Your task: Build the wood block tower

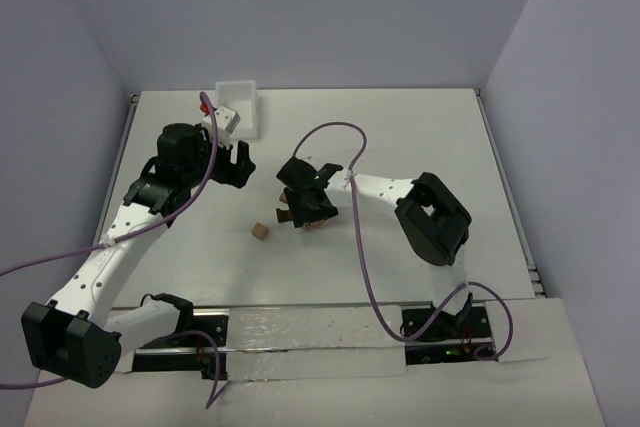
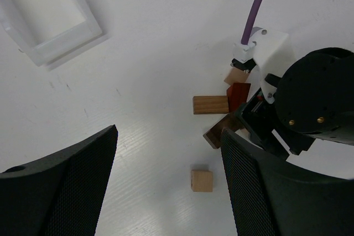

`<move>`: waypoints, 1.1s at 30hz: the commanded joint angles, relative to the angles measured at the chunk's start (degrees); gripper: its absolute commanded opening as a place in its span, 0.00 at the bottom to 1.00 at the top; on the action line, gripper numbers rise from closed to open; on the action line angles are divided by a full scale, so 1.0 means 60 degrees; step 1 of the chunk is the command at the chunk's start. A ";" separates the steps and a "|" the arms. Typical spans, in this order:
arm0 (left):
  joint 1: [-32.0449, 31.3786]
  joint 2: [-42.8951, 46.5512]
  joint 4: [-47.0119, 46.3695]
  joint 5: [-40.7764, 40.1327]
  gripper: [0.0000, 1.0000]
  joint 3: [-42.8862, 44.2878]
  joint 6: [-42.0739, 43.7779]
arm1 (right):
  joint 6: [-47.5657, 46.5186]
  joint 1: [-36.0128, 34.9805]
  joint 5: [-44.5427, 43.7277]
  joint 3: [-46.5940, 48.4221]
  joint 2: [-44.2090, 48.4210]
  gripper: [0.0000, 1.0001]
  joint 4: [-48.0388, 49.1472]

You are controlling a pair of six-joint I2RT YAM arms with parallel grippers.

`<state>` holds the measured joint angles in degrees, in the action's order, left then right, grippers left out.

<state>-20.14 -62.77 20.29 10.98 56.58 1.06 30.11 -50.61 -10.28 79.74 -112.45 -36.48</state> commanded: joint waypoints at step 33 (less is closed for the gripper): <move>0.0061 -0.0091 -0.0269 0.0221 0.81 0.0158 -0.0052 | -0.0983 0.3164 0.0943 0.2715 -0.1443 0.27 -0.0065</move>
<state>-20.14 -63.70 20.34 12.19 56.58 1.06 22.97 -29.60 -5.42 95.56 -121.53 -38.33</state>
